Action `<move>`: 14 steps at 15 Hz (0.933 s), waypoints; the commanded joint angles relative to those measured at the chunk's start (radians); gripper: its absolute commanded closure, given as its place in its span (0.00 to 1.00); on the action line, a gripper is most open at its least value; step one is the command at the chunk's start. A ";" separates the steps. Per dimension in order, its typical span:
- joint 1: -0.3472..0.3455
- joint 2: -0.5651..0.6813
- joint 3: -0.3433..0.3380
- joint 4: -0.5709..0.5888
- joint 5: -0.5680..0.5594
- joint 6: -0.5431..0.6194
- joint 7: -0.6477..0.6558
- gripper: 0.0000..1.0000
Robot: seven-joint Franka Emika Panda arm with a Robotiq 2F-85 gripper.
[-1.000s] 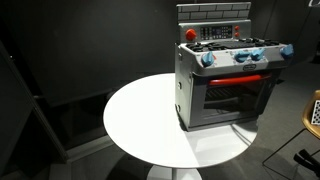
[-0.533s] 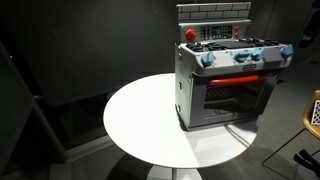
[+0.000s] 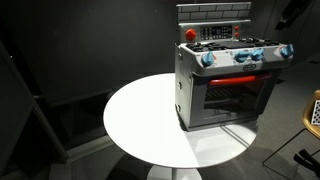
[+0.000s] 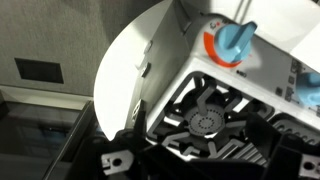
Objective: Press the orange button on the stove
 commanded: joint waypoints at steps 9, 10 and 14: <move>-0.019 0.232 0.043 0.134 -0.049 0.367 0.133 0.00; -0.020 0.247 0.045 0.142 -0.059 0.387 0.148 0.00; -0.023 0.295 0.049 0.177 -0.086 0.428 0.189 0.00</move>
